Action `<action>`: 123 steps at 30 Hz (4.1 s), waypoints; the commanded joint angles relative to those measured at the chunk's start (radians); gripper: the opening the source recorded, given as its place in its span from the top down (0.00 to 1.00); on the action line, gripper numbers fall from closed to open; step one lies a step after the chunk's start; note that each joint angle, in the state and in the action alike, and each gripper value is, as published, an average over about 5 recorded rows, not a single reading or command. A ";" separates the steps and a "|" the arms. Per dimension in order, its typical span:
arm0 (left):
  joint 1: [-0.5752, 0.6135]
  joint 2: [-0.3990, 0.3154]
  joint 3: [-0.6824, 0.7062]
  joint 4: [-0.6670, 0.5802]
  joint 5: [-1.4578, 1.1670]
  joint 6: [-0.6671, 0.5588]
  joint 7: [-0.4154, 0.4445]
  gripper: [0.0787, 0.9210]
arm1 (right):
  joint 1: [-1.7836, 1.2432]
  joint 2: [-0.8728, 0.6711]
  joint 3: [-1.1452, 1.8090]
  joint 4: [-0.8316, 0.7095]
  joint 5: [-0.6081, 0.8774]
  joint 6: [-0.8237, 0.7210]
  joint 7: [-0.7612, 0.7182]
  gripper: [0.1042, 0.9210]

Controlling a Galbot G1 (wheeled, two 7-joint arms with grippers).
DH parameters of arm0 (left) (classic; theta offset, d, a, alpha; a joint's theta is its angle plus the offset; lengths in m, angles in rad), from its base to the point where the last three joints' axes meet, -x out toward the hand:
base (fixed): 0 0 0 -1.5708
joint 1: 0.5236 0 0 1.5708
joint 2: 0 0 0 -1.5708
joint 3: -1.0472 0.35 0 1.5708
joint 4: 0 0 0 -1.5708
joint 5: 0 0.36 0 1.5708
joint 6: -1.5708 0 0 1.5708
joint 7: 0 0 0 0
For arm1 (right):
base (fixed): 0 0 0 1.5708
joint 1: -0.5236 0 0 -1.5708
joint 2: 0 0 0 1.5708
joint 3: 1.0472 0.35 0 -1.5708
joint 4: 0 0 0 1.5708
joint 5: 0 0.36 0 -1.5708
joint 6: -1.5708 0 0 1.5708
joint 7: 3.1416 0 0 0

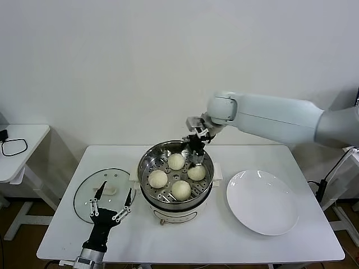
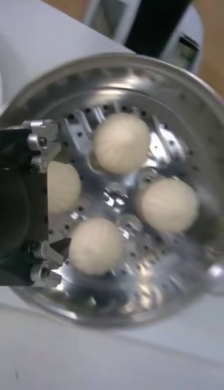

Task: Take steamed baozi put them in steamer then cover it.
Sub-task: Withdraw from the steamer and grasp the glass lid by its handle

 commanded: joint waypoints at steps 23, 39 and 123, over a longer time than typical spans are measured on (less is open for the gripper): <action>-0.150 0.064 -0.024 0.165 0.677 0.146 -0.162 0.12 | -1.574 -0.130 1.692 0.255 -0.261 0.431 1.156 0.12; -0.204 0.107 -0.099 0.407 1.109 0.265 -0.182 0.12 | -1.877 0.094 1.868 0.269 -0.339 0.496 1.040 0.12; -0.439 0.108 -0.082 0.500 1.069 0.274 -0.213 0.86 | -1.958 0.176 1.918 0.292 -0.442 0.520 0.998 0.12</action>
